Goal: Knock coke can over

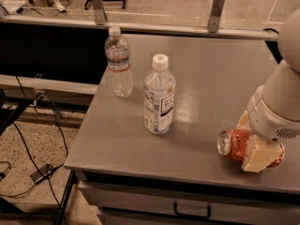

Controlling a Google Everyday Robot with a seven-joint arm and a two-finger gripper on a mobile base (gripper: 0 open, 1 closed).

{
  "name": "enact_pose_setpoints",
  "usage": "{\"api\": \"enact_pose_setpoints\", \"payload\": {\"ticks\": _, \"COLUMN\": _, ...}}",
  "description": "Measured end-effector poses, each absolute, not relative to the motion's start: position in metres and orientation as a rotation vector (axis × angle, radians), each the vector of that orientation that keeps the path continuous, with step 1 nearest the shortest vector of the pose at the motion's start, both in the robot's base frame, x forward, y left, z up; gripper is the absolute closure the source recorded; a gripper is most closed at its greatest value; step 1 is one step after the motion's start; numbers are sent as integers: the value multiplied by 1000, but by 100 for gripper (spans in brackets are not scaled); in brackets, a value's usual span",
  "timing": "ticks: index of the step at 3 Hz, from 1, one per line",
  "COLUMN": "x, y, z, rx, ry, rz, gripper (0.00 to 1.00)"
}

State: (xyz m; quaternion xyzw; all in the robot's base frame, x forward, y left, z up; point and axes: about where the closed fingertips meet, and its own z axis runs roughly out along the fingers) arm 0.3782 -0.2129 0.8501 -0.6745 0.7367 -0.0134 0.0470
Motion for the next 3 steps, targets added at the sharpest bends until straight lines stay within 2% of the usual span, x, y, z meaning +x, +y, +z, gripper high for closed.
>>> {"api": "enact_pose_setpoints", "payload": {"ticks": 1, "x": 378, "y": -213, "z": 851, "rx": -2056, "ry": 2246, "rz": -45, "gripper": 10}}
{"api": "enact_pose_setpoints", "payload": {"ticks": 2, "x": 378, "y": -212, "z": 851, "rx": -2056, "ry": 2244, "rz": -48, "gripper": 0}}
{"api": "enact_pose_setpoints", "payload": {"ticks": 3, "x": 378, "y": -212, "z": 851, "rx": -2055, "ry": 2244, "rz": -48, "gripper": 0}}
